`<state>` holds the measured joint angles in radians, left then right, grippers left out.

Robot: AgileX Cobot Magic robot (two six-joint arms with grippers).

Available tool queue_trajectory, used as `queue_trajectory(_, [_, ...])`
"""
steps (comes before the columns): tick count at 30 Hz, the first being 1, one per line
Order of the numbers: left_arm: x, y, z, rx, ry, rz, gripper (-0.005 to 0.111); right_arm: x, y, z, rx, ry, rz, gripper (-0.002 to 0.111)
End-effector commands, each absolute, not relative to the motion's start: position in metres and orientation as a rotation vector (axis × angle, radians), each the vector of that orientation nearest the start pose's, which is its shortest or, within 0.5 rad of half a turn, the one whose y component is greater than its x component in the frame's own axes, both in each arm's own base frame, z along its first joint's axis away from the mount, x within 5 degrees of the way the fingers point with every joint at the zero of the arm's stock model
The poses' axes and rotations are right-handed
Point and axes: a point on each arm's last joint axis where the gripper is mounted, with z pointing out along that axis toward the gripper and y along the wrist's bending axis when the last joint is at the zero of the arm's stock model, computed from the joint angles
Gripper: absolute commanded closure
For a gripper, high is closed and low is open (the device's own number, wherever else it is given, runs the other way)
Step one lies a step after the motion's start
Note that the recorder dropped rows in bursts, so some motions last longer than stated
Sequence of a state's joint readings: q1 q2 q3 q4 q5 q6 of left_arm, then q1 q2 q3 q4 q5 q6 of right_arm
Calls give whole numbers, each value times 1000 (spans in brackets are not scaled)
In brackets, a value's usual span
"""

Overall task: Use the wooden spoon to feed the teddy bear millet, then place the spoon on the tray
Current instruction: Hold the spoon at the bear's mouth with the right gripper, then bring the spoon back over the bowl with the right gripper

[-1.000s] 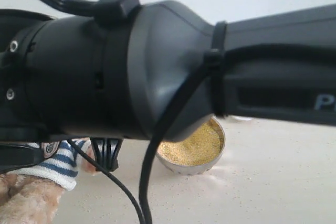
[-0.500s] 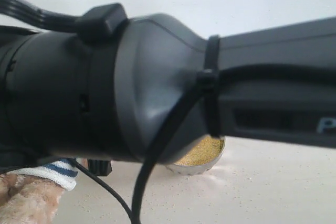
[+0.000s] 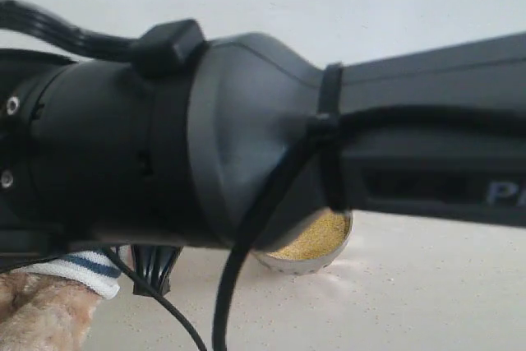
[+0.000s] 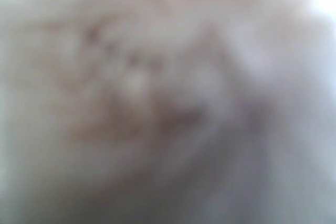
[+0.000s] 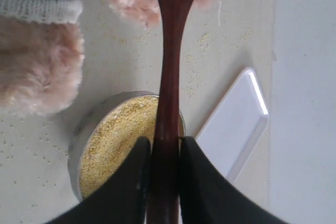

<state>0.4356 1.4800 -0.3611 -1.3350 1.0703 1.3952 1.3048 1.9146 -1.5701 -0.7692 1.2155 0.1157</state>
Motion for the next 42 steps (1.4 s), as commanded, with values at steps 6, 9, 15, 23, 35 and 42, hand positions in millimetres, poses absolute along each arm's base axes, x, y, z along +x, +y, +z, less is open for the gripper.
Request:
queue_trajectory(6, [185, -1, 159, -90, 2370, -1226, 102, 163, 347, 299, -1493, 1979, -539, 108])
queue_trajectory(9, [185, -1, 159, -90, 2370, -1226, 102, 160, 338, 316, -1434, 1991, -484, 108])
queue_trajectory(15, [185, -1, 159, -90, 2370, -1226, 102, 163, 296, 328, -1231, 2177, -362, 108])
queue_trajectory(23, [185, -1, 159, -90, 2370, -1226, 102, 164, 217, 293, -1034, 2443, -157, 108])
queue_trajectory(35, [185, -1, 159, -90, 2370, -1226, 102, 179, 173, 268, -1024, 2622, -63, 108])
queue_trajectory(42, [185, -1, 159, -90, 2370, -1226, 102, 184, 165, 268, -1296, 2504, -213, 108])
